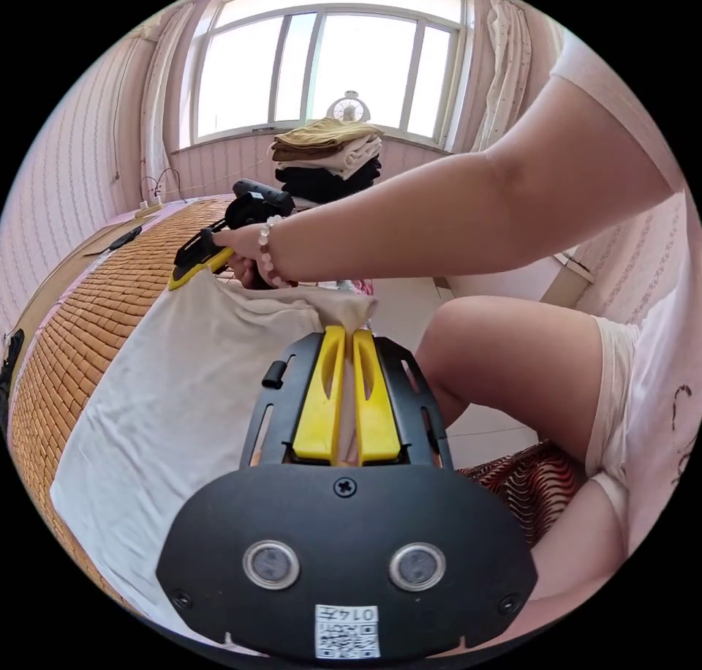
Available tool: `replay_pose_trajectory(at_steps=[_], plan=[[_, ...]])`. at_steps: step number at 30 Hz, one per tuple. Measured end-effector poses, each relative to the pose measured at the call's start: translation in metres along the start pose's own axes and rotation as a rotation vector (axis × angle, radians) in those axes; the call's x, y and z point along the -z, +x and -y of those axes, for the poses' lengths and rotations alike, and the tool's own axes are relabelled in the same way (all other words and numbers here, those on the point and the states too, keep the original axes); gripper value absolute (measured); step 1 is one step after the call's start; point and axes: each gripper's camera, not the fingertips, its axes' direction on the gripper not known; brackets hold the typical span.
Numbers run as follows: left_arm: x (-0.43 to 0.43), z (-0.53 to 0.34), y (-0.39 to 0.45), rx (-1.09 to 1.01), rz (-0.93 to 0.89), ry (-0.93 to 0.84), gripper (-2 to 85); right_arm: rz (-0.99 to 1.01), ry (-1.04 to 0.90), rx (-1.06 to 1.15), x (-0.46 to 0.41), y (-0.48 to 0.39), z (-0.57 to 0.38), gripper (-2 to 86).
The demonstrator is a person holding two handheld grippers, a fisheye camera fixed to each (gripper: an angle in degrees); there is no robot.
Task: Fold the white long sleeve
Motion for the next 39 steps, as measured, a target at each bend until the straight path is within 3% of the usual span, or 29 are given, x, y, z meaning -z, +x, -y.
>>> replay_pose_trajectory(at_steps=[7,14,23,27,35,39], plan=[[0.014,0.008,0.002,0.036,-0.147,0.187,-0.9,-0.111,0.131,0.005,0.107,-0.02,-0.028,1.2],[0.047,-0.003,-0.03,0.225,-0.109,0.29,-1.0,-0.254,0.146,0.017,0.145,-0.068,-0.029,1.2],[0.125,-0.078,-0.126,0.531,0.061,0.251,-0.8,-0.144,-0.028,0.228,0.009,-0.171,0.014,3.4],[0.109,-0.109,-0.165,0.672,0.157,-0.039,0.0,-0.178,-0.121,0.23,-0.051,-0.192,0.026,5.6],[0.114,-0.126,-0.195,0.67,0.271,-0.264,1.2,-0.305,-0.202,0.359,-0.063,-0.239,0.034,5.6],[0.123,-0.134,-0.212,0.743,0.231,-0.092,4.4,-0.442,-0.302,0.454,-0.091,-0.266,0.028,7.5]])
